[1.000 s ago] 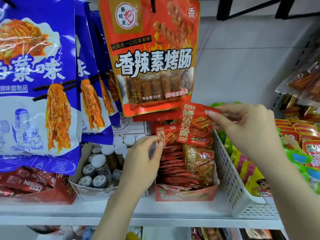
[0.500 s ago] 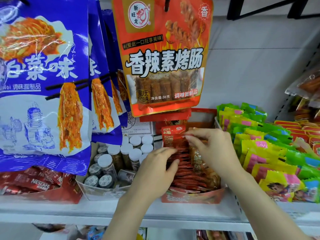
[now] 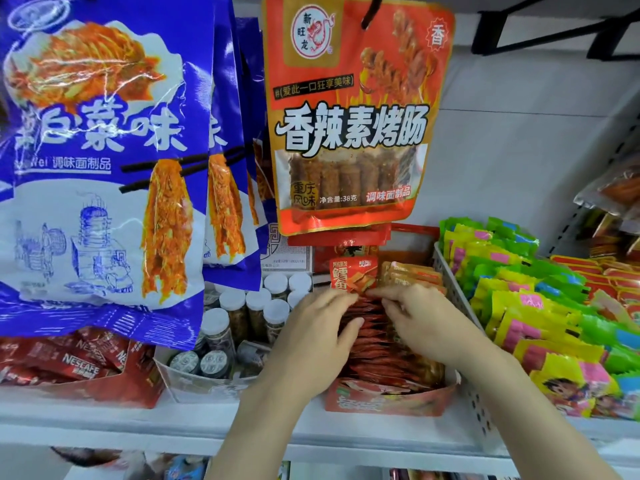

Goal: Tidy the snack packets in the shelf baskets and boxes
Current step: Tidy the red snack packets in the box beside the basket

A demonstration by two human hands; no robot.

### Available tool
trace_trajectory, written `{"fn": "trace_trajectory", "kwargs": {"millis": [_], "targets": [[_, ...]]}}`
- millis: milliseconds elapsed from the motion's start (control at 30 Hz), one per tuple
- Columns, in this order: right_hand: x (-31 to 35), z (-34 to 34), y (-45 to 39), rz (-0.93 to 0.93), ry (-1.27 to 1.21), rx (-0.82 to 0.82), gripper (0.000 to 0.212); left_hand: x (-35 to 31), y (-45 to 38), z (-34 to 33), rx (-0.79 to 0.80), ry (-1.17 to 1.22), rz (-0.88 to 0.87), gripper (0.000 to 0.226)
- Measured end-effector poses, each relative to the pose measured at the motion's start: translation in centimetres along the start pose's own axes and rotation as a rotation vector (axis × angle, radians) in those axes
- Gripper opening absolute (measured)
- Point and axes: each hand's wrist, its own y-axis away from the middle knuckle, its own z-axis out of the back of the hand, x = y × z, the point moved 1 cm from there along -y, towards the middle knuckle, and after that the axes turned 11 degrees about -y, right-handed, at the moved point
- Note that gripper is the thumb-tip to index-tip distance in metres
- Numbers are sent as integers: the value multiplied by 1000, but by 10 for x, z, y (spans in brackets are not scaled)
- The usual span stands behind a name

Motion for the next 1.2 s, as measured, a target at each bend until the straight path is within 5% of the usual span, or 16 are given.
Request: {"fn": "trace_trajectory", "kwargs": {"millis": [133,267,467,833,1100,1200], "targets": [[10,8,-16,71,71,-303,22,4,1,-2,-15,24,-7,35],[14,2,-40,-45,375,-216,31,6,1,-4,-19,38,-8,34],[9,-11,-46,-65,363,-238,25,8,4,-5,-26,38,-24,35],[21,33,4,263,-13,-444,7,8,7,2,-12,51,21,37],[25,64,15,122,-654,-598,16,0,12,22,-124,230,216,11],[23,67,16,45,-880,-595,8,-6,13,34,-67,505,298,28]]}}
